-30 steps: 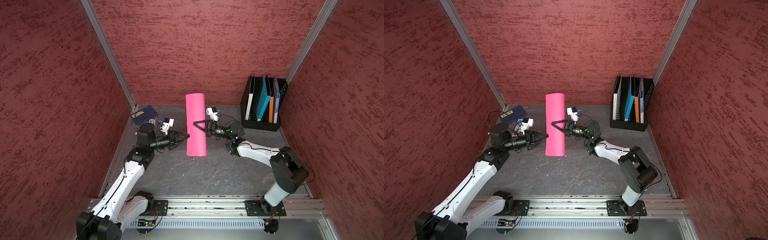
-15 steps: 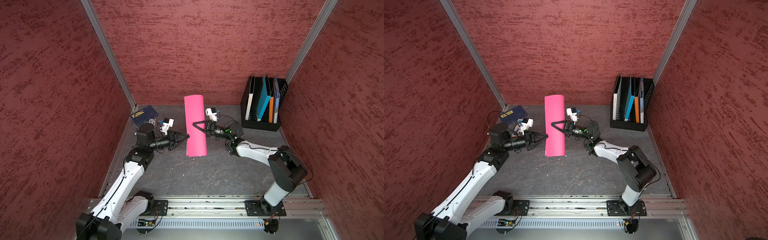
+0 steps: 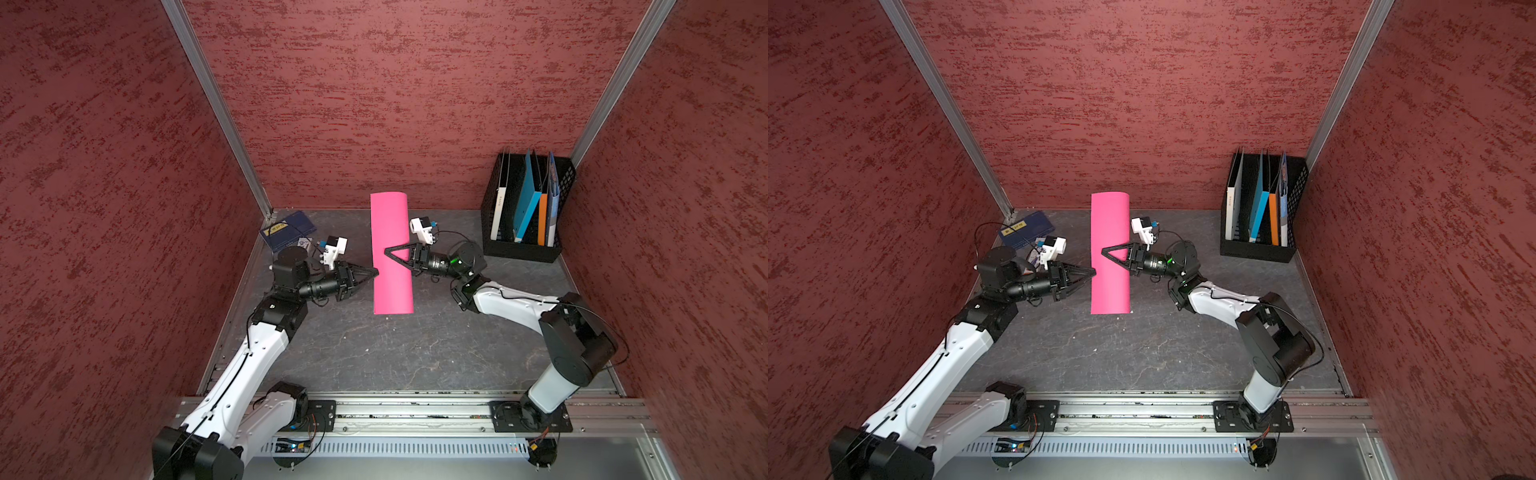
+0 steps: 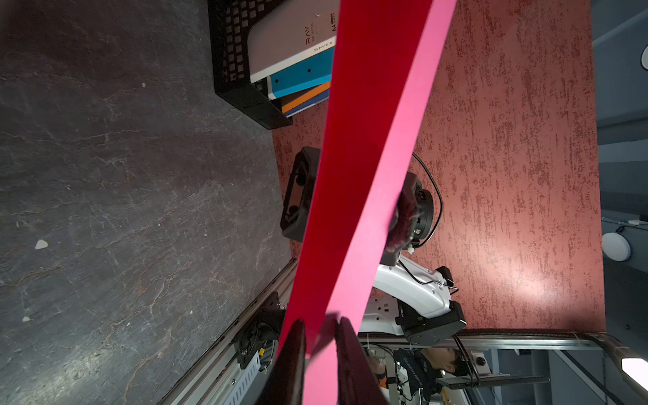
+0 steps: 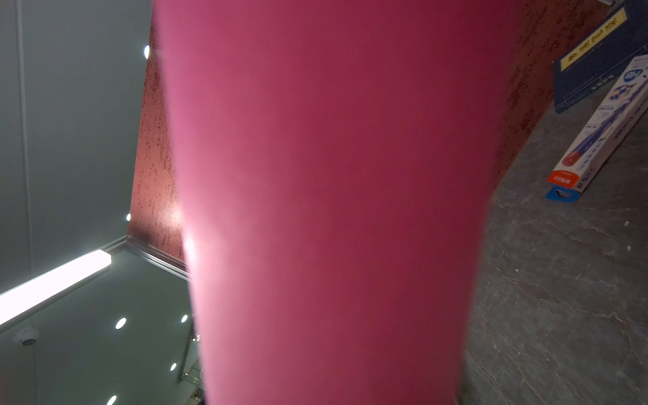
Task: Fold the rectangular paper in half along the long edge
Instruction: Fold the paper.
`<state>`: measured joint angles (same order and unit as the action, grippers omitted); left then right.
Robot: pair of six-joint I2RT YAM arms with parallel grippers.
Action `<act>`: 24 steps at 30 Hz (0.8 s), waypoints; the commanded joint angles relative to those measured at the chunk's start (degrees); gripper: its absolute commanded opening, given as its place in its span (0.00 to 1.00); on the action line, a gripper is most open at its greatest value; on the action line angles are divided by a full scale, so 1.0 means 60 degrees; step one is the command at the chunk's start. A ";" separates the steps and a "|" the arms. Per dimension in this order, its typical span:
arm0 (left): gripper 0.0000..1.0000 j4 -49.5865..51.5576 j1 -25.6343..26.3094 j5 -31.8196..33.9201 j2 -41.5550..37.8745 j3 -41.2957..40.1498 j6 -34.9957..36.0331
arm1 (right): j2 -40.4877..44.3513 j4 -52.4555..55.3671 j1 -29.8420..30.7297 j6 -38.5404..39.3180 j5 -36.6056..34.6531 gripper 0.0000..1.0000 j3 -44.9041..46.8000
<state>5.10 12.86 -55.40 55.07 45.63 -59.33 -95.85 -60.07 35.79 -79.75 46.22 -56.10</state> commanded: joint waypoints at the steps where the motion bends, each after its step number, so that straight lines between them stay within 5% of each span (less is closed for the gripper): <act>1: 0.19 -0.0225 -0.0035 -0.0121 -0.0125 -0.0114 0.0070 | 0.0303 -0.0011 0.0044 0.0180 0.0178 0.50 0.0000; 14: 0.19 -0.0210 -0.0064 -0.0113 -0.0172 -0.0211 0.0030 | 0.0246 0.0134 0.0099 0.0261 0.0111 0.59 -0.0099; 24: 0.19 -0.0259 -0.0122 -0.0129 -0.0166 -0.0171 0.0023 | 0.0168 -0.0198 0.0114 0.0107 0.0106 0.47 -0.0101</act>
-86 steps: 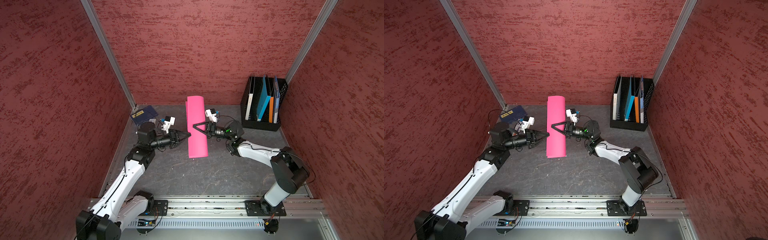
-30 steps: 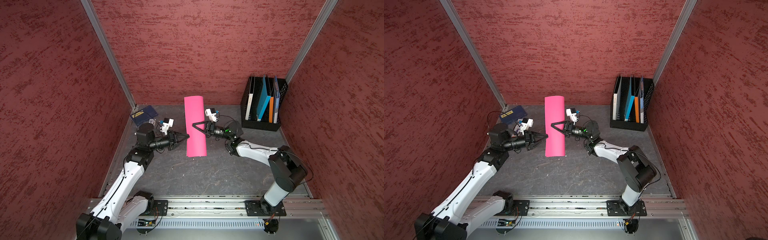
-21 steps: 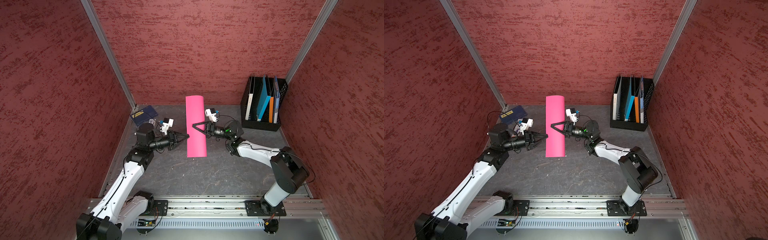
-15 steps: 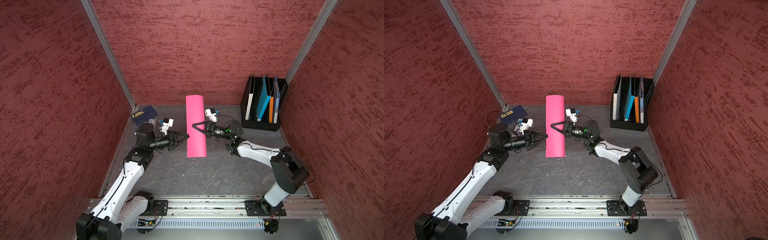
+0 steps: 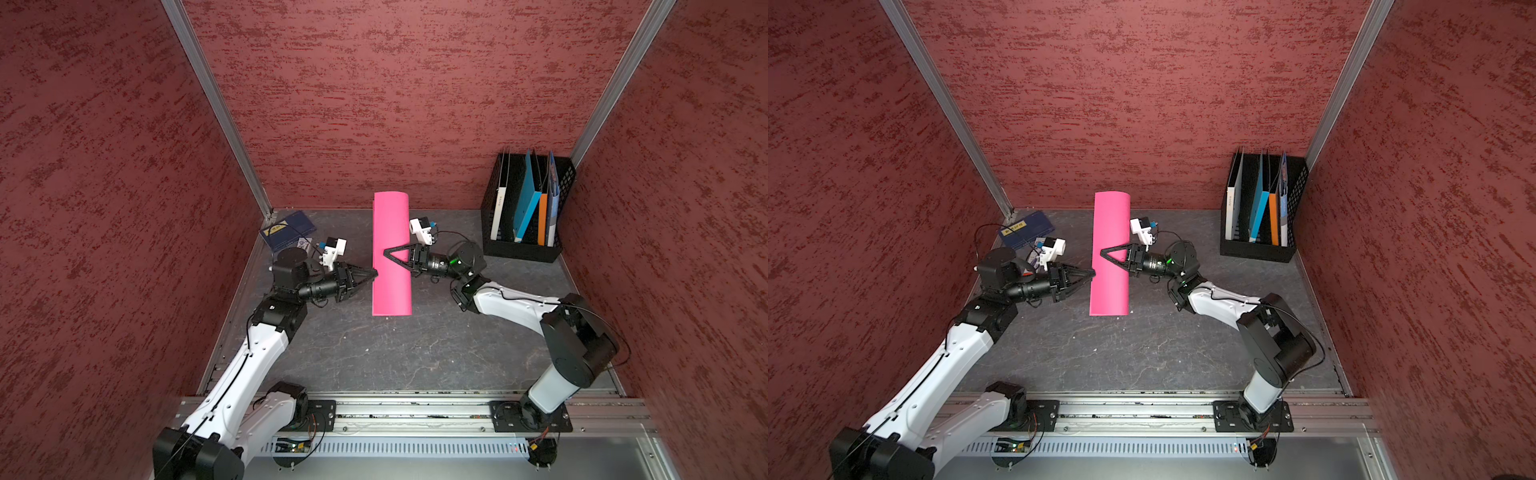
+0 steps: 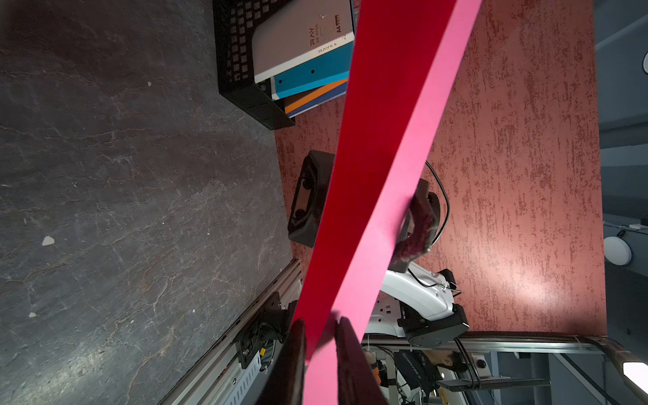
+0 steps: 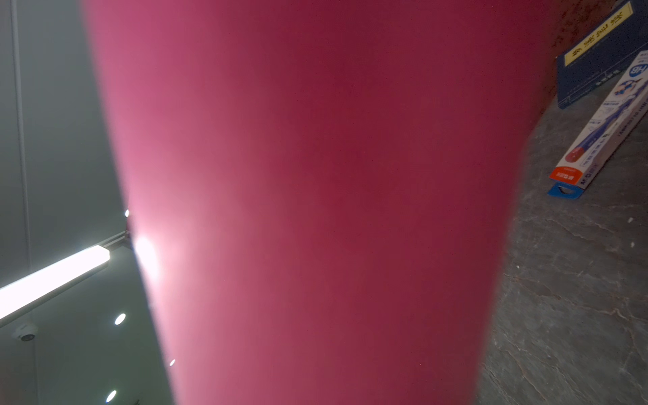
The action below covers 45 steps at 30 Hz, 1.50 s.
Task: Fold the rectangular paper in half along the long edge
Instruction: Fold the paper.
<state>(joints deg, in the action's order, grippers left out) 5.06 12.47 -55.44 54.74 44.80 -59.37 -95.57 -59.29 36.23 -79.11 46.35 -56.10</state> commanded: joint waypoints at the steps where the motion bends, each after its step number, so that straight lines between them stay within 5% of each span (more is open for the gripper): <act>1: 0.19 -0.0254 -0.0057 -0.0133 -0.0107 -0.0036 0.0026 | 0.0110 -0.0307 0.0041 0.0016 0.0112 0.46 -0.0086; 15: 0.20 0.0041 -0.0086 -0.0179 -0.0179 0.0274 0.0156 | 0.0284 0.0007 0.0041 0.0282 0.0186 0.42 0.0013; 29: 0.35 0.0624 -0.0636 -0.0470 -0.0141 0.0910 0.0553 | 0.0422 -0.0441 -0.0003 -0.0070 0.0431 0.40 0.0009; 39: 0.40 -0.0633 -0.0891 -0.0487 0.0253 0.1364 -0.0044 | -0.0353 -0.3433 -0.0017 -0.2289 0.0220 0.40 0.0052; 45: 0.41 -0.1034 -0.0903 -0.0355 0.0219 0.1786 -0.0267 | -0.0418 -0.3552 -0.0002 -0.2454 0.0141 0.40 -0.0017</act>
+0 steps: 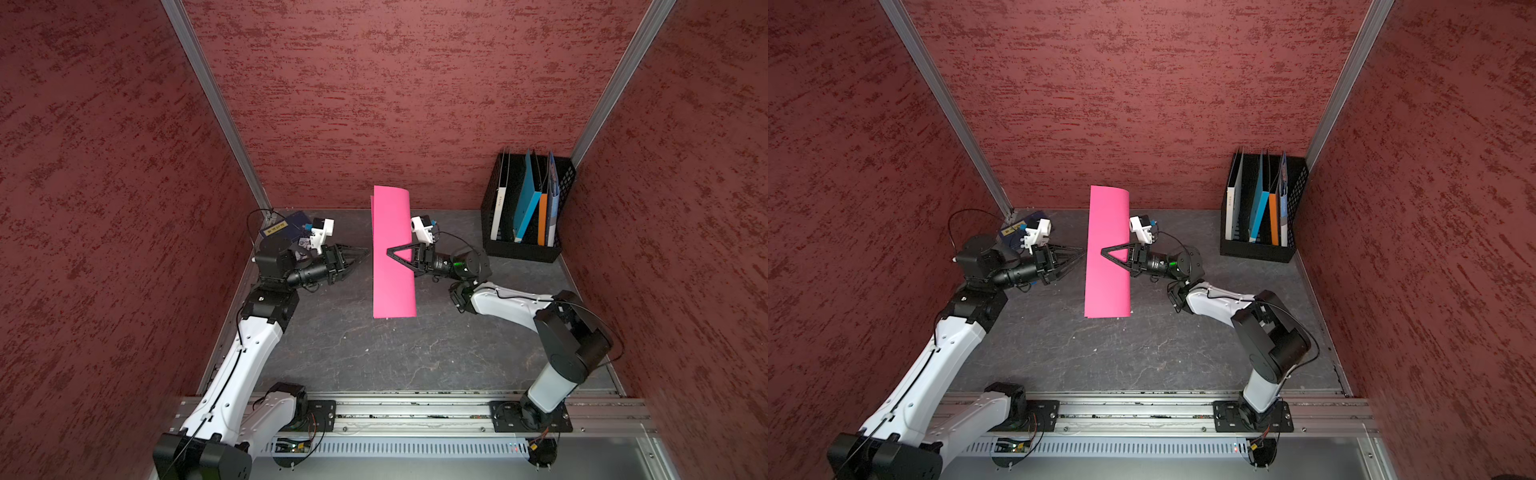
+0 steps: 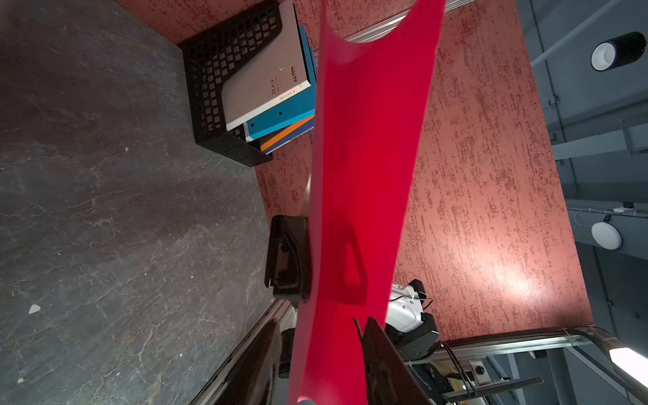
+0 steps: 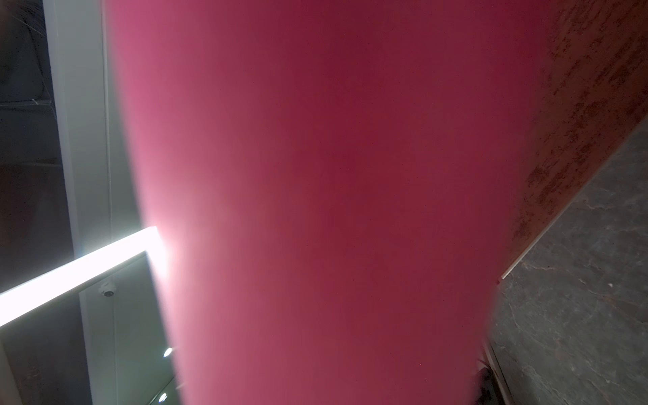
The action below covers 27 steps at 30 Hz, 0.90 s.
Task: Fold the rectangular paper in half along the long edge
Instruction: Fold the paper.
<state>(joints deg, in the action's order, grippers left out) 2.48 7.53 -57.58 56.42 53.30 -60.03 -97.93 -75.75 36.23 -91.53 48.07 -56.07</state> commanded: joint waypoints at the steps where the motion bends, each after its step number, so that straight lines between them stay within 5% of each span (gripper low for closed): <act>1: 0.41 -0.0721 -0.0079 0.0044 -0.0069 0.0424 -0.0252 | -0.0025 -0.0809 -0.0003 -0.0416 -0.0147 0.40 -0.0069; 13: 0.42 -0.1108 0.0153 0.0013 0.0095 0.0758 -0.0634 | 0.0074 -0.0812 0.0007 -0.0679 -0.0040 0.40 -0.0505; 27: 0.43 0.0275 0.0942 0.0453 0.0527 0.1507 0.0499 | 0.0169 -0.0822 0.0070 -0.0683 -0.0029 0.41 -0.0448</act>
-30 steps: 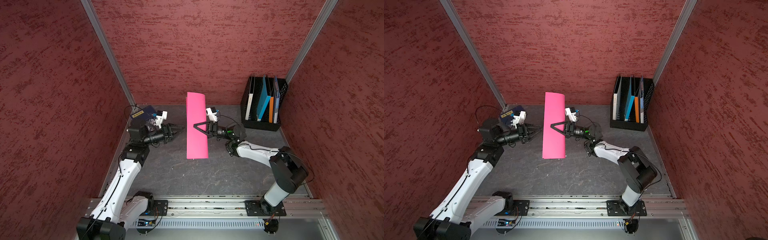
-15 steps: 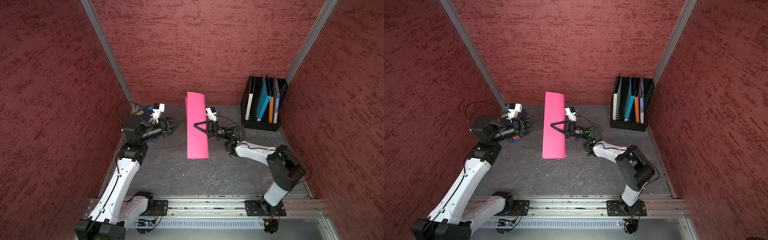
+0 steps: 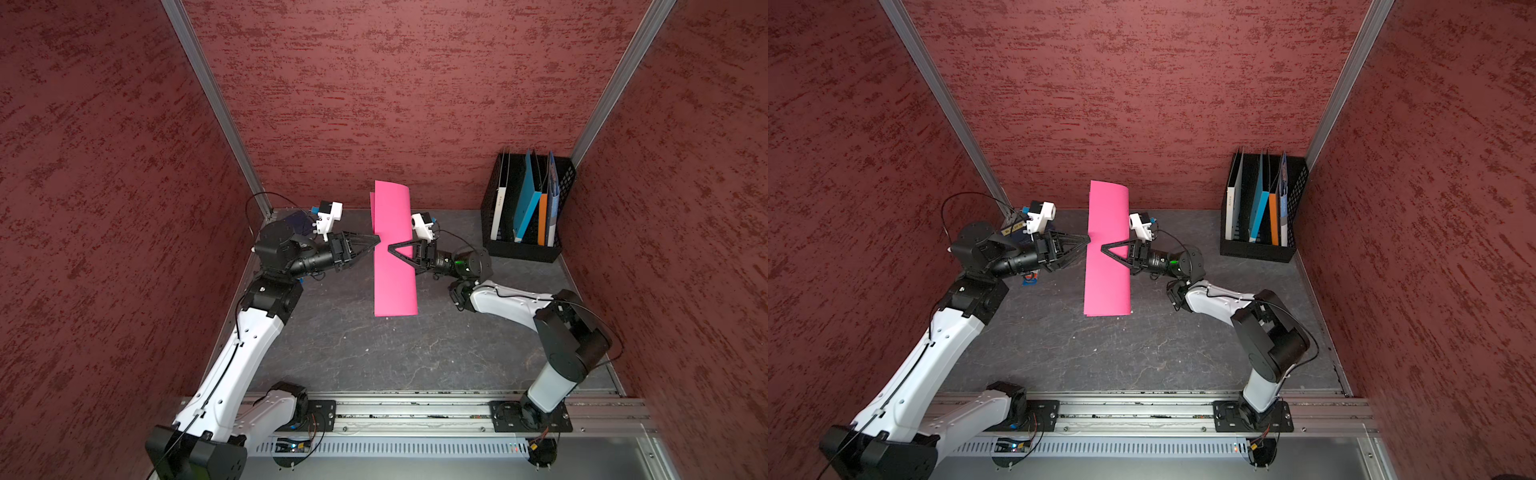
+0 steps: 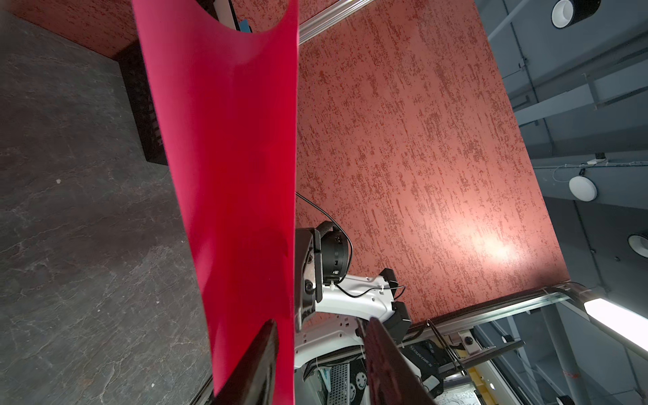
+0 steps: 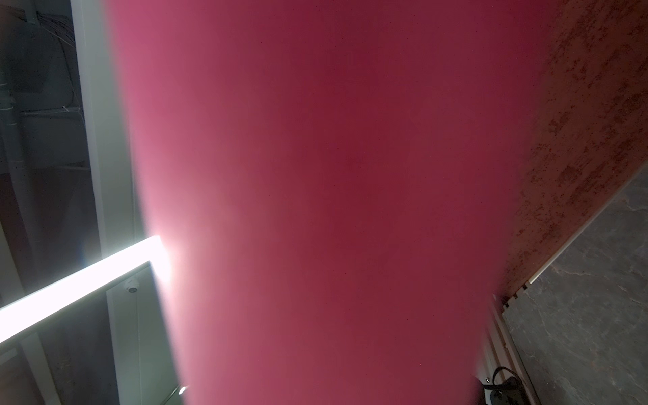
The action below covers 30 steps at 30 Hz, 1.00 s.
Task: Fold the rectangular paper in half along the long edge
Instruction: Fold the paper.
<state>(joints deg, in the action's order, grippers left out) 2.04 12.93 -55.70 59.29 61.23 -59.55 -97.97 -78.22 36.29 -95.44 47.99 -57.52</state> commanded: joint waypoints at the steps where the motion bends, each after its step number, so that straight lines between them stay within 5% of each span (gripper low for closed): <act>1: 0.43 0.0479 0.0043 0.0168 0.0064 0.0181 0.0505 | 0.0193 -0.0410 0.0059 -0.0031 0.0006 0.41 -0.0234; 10: 0.43 0.3459 0.0057 0.1155 0.0036 0.1347 0.2247 | 0.0298 -0.0397 0.0103 -0.0073 0.0247 0.41 -0.0391; 30: 0.42 0.4323 0.0410 0.1656 0.0404 0.1506 0.3149 | 0.0427 -0.0406 0.0169 -0.0133 0.0257 0.42 -0.0497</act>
<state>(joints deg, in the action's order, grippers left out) 27.03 15.18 -46.30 62.06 68.53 -42.76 -97.08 -78.24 36.99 -95.81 48.86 -58.70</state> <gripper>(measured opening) 0.424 0.422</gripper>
